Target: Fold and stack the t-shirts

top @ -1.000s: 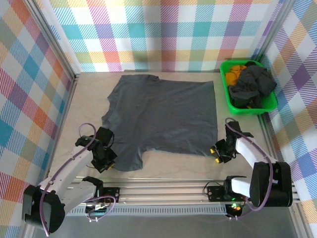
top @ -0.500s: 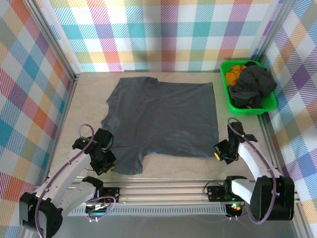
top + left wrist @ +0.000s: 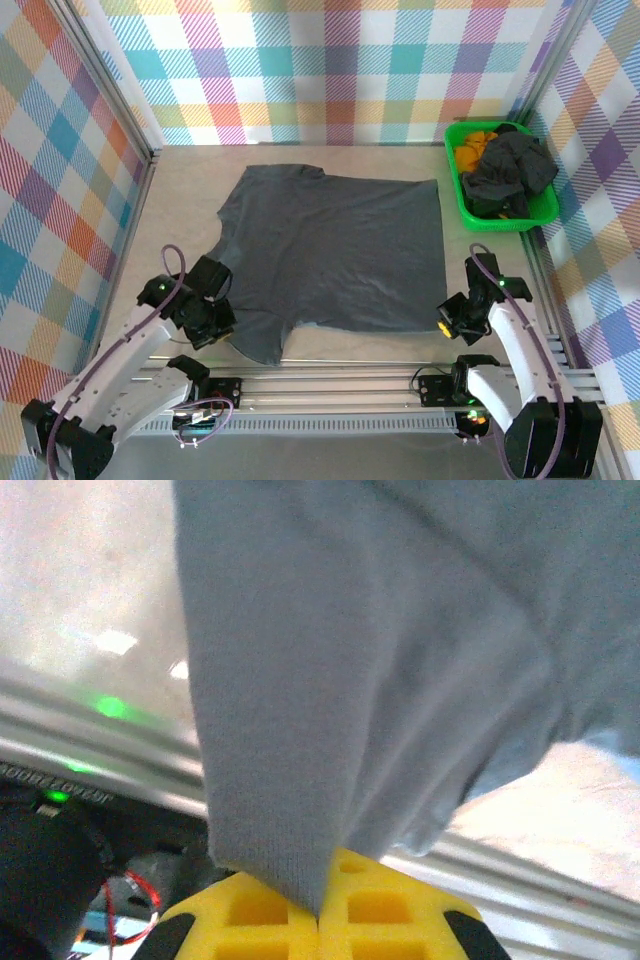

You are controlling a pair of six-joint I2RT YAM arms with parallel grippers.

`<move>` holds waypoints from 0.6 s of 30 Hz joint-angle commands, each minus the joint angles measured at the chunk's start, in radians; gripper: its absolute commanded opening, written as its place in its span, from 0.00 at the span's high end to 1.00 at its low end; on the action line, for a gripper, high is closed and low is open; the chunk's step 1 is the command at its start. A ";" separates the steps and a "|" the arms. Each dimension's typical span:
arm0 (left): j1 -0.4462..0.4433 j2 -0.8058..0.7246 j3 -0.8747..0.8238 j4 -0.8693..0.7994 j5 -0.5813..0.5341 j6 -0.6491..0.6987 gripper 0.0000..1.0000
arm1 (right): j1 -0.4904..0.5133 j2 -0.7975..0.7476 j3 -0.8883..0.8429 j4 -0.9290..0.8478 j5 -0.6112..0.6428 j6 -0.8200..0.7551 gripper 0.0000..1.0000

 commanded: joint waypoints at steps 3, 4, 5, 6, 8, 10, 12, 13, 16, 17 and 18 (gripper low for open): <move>0.000 0.154 0.171 0.188 -0.084 -0.024 1.00 | 0.005 0.082 0.091 -0.006 0.007 -0.035 1.00; 0.008 0.194 0.202 0.217 -0.085 -0.026 1.00 | 0.003 0.096 0.105 0.005 0.009 -0.030 1.00; 0.016 0.230 0.230 0.244 -0.084 -0.025 1.00 | 0.003 0.113 0.119 0.015 0.007 -0.024 1.00; 0.023 0.259 0.255 0.271 -0.081 -0.022 1.00 | 0.003 0.130 0.130 0.026 0.004 -0.017 1.00; 0.050 0.331 0.312 0.313 -0.073 -0.010 1.00 | 0.002 0.174 0.157 0.064 -0.006 -0.005 1.00; 0.081 0.390 0.363 0.346 -0.062 0.003 1.00 | 0.002 0.224 0.192 0.092 -0.007 -0.002 1.00; 0.111 0.446 0.417 0.367 -0.065 0.017 1.00 | 0.003 0.275 0.235 0.112 0.008 -0.004 1.00; 0.127 0.474 0.444 0.374 -0.062 0.028 1.00 | 0.000 0.303 0.256 0.117 0.021 -0.006 1.00; 0.163 0.547 0.510 0.409 -0.050 0.050 1.00 | -0.015 0.380 0.298 0.156 0.026 -0.010 1.00; 0.172 0.575 0.534 0.417 -0.047 0.058 1.00 | -0.014 0.404 0.315 0.171 0.027 -0.010 1.00; 0.176 0.599 0.556 0.420 -0.050 0.065 1.00 | -0.014 0.425 0.330 0.180 0.030 -0.011 1.00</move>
